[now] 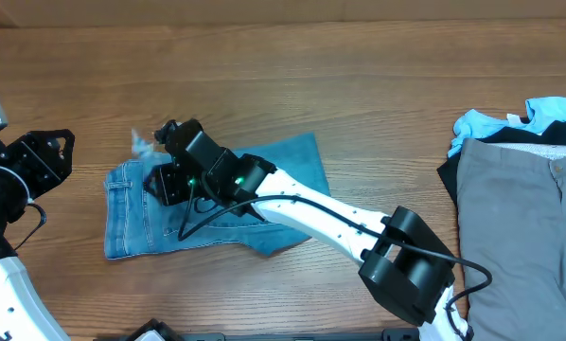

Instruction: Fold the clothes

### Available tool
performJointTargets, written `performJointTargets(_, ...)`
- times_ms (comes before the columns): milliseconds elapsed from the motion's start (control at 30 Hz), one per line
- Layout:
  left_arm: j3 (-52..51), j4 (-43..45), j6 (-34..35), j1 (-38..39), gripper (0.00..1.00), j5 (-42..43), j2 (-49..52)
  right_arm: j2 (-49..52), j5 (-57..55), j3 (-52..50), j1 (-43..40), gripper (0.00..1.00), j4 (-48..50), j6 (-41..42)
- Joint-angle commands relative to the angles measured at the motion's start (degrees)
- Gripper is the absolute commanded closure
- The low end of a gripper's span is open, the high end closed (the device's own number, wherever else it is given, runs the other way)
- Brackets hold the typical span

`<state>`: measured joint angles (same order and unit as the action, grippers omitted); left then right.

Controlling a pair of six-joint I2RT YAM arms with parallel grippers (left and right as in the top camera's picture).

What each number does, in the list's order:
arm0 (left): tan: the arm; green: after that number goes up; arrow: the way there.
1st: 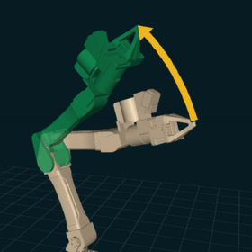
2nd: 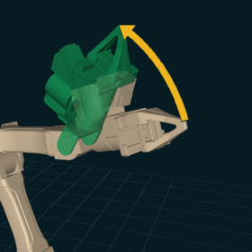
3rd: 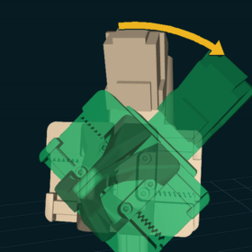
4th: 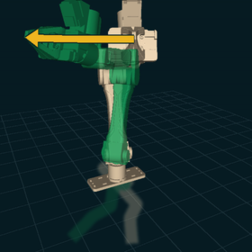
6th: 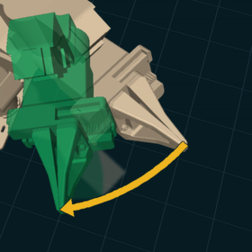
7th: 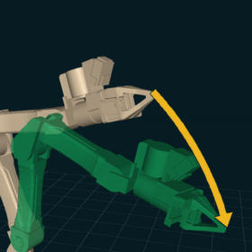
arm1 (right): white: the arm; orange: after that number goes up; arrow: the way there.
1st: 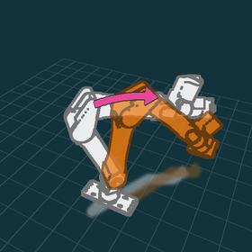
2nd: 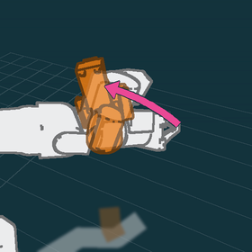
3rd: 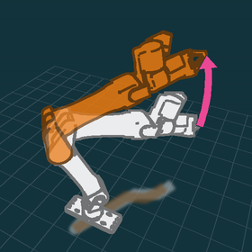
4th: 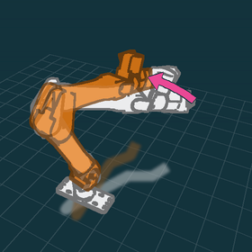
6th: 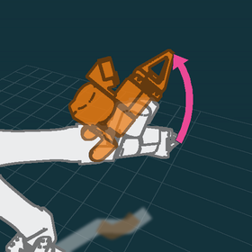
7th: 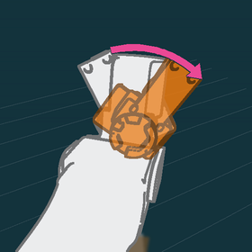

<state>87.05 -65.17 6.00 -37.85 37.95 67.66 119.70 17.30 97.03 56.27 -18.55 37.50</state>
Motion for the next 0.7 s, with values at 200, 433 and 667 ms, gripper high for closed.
performJointTargets(200, 1.6, -0.94, 0.39, 0.39, 0.65, -0.09, -0.66, -1.77, -0.72, 1.09, -1.42, 0.35, -3.52, -2.12)
performJointTargets(433, 1.05, -2.1, -0.09, 0.85, 0.63, -8.33, 0.28, -5.09, -0.76, 1.09, -7.43, 0.51, -21.84, -8.9)
performJointTargets(667, -3.45, -2.49, -6.21, 10.51, 0.88, -5.49, 5.2, -5.2, -0.79, 1.07, -18.53, 0.89, -44.44, -9.44)
